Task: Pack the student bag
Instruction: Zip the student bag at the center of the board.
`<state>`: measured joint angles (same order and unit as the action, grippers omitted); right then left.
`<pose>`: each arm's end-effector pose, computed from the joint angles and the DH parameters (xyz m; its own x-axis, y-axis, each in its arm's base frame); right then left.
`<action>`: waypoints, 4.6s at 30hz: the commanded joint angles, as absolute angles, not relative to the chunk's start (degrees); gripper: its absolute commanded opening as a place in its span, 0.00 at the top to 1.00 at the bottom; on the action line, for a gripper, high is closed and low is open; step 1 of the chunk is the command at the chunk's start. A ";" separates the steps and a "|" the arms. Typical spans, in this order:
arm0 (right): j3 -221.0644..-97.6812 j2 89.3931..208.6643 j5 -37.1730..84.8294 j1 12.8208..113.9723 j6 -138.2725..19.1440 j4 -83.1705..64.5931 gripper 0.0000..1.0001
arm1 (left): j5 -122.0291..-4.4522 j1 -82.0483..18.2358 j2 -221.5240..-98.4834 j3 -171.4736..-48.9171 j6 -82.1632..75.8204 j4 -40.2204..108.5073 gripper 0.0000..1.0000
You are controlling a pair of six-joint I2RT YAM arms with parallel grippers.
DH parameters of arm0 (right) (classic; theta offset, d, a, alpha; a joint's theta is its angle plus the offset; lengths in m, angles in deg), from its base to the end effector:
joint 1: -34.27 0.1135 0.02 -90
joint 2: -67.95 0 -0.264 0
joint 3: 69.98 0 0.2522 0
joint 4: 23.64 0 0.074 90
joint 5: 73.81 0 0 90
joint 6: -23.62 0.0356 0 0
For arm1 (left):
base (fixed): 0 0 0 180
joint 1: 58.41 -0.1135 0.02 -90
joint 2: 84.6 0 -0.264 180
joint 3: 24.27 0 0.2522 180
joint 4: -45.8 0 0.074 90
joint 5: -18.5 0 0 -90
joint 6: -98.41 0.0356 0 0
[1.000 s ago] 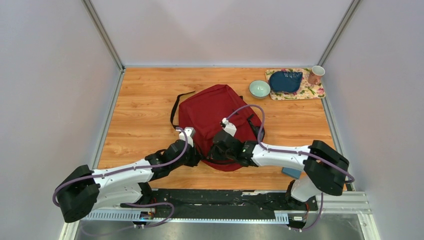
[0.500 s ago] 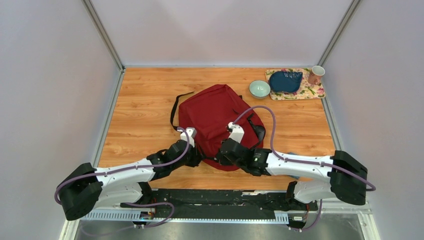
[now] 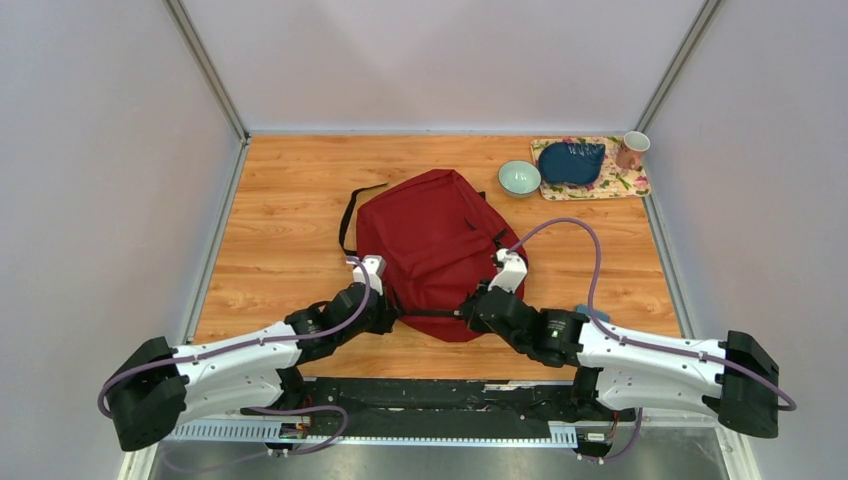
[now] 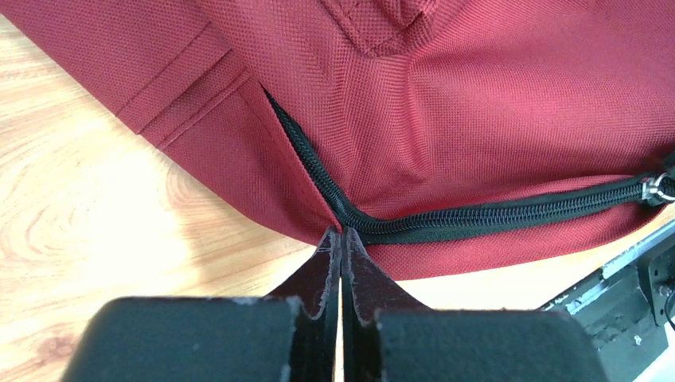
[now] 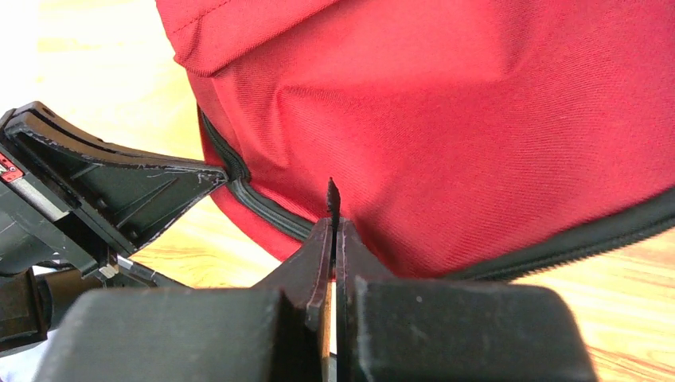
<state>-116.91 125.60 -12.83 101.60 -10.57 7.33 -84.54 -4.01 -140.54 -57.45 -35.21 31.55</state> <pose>0.0950 0.1825 0.2197 -0.6960 0.2104 -0.6865 -0.1629 0.8849 0.4364 0.1180 -0.1510 0.1692 -0.7278 -0.1380 -0.6718 0.2558 0.8543 -0.4526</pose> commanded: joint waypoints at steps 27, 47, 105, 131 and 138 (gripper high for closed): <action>-118.02 124.63 -4.29 101.42 -27.27 -2.76 1.00 | -78.71 -14.20 -118.09 -58.50 -44.32 6.22 0.25; -116.17 123.93 -1.13 101.42 -26.56 -4.00 1.00 | -65.34 -13.06 -122.20 -45.84 -64.20 38.54 0.22; -111.78 118.40 -5.70 101.15 -25.86 -2.24 1.00 | -73.63 -25.45 -114.22 -71.32 -20.45 -2.07 0.27; -113.09 117.43 -7.10 101.07 -25.16 -0.30 1.00 | -76.96 9.53 -140.74 -72.39 8.32 29.22 0.22; -113.27 117.43 -6.93 100.98 -24.98 -0.30 1.00 | -76.86 12.61 -146.20 -70.64 9.90 33.17 0.23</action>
<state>-111.29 118.36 -4.81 101.29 -25.45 0.55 -77.17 10.72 -144.37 -71.61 6.61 27.81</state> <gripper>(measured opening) 0.007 0.775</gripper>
